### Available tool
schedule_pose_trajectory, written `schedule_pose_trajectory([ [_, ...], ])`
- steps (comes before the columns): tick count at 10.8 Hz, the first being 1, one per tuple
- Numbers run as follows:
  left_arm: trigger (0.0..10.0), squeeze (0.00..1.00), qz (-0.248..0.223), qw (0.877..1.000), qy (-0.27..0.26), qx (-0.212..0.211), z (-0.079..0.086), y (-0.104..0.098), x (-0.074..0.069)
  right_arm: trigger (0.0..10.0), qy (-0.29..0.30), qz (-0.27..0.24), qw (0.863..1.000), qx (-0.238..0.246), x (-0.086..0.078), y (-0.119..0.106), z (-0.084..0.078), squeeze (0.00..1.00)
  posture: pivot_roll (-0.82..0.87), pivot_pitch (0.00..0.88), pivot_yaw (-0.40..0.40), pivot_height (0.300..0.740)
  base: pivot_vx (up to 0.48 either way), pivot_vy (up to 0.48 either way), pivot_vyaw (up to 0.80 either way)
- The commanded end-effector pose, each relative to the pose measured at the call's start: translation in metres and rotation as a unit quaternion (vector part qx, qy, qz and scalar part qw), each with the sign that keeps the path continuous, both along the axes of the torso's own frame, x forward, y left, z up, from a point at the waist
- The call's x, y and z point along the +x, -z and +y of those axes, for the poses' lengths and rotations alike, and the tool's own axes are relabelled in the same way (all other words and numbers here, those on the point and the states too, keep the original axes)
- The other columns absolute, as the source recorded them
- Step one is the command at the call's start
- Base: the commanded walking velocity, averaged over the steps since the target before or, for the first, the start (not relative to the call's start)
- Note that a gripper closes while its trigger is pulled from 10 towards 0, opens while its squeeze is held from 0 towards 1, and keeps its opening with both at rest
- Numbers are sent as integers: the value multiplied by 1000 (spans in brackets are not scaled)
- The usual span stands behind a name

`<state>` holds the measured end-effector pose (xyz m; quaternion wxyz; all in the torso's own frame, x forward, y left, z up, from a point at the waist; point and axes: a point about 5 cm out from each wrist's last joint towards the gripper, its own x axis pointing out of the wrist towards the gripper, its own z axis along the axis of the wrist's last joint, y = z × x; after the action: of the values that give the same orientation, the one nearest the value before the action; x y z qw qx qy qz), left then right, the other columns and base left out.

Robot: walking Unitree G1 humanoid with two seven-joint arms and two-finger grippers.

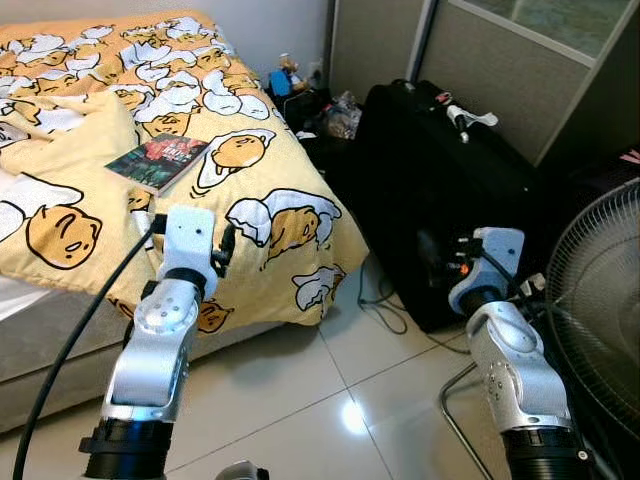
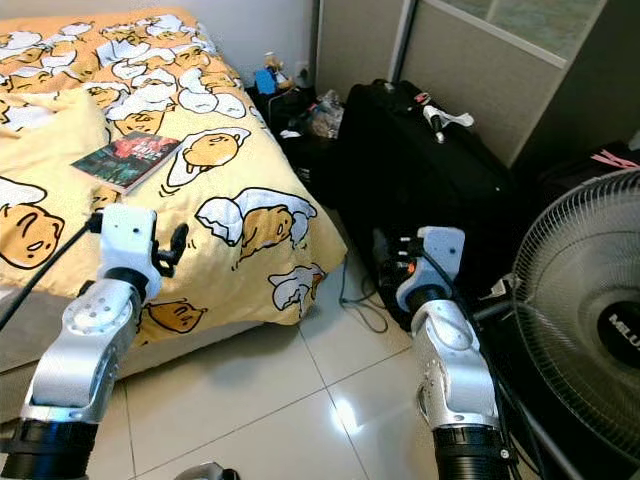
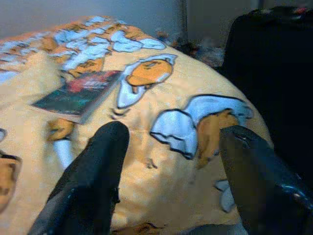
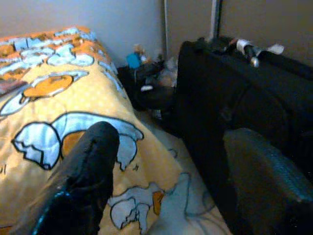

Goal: Clean up the room

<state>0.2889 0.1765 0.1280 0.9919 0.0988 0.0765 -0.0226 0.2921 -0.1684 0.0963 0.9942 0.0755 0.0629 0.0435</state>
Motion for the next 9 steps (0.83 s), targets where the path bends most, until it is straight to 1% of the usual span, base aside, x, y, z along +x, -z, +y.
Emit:
schedule_pose_trajectory([
  [1, 10000, 1000, 1, 999, 34, -24, -7, 2, -4, 10000, -7, 13, 1000, -12, -2, 3, -1, 1000, -131, 0, -39, 740, 0, 0, 0],
  [2, 10000, 1000, -3, 999, 32, -31, -7, 1, -5, 10000, -10, 17, 1000, -17, -2, 3, -1, 1000, -130, 0, -38, 740, 0, 0, 0],
  [3, 10000, 1000, -8, 999, 38, -28, -9, -2, -4, 10000, -18, 23, 999, -27, -1, 2, 0, 1000, -127, 0, -37, 740, 0, 0, 0],
  [4, 10000, 894, -7, 999, 45, -27, -12, -4, -3, 10000, -16, 8, 999, -40, 2, -4, 2, 1000, -127, 0, -35, 740, 0, 0, 0],
  [5, 10000, 549, -29, 998, 39, -38, -12, -10, -2, 10000, -19, -27, 999, -13, 4, -13, 7, 1000, -128, 0, -32, 740, 0, 0, 0],
  [6, 10000, 153, -45, 998, 24, -24, -8, -13, -1, 10000, -13, -36, 999, -16, 3, -14, 8, 1000, -131, 0, -30, 740, 0, 0, 0],
  [7, 10000, 157, -46, 999, 1, -19, -1, -14, 0, 10000, 3, -36, 999, -14, 2, -14, 7, 1000, -128, 0, -33, 740, 0, 0, 0],
  [8, 10000, 153, -40, 999, -7, -17, 2, -13, 0, 10000, 18, -37, 999, -8, 2, -14, 4, 1000, -120, 0, -35, 740, 0, 0, 0],
  [9, 10000, 0, -38, 999, -1, -13, 1, -13, 0, 10000, 12, -40, 999, -19, 1, -12, 2, 1000, -119, 0, -32, 740, 0, 0, 0],
])
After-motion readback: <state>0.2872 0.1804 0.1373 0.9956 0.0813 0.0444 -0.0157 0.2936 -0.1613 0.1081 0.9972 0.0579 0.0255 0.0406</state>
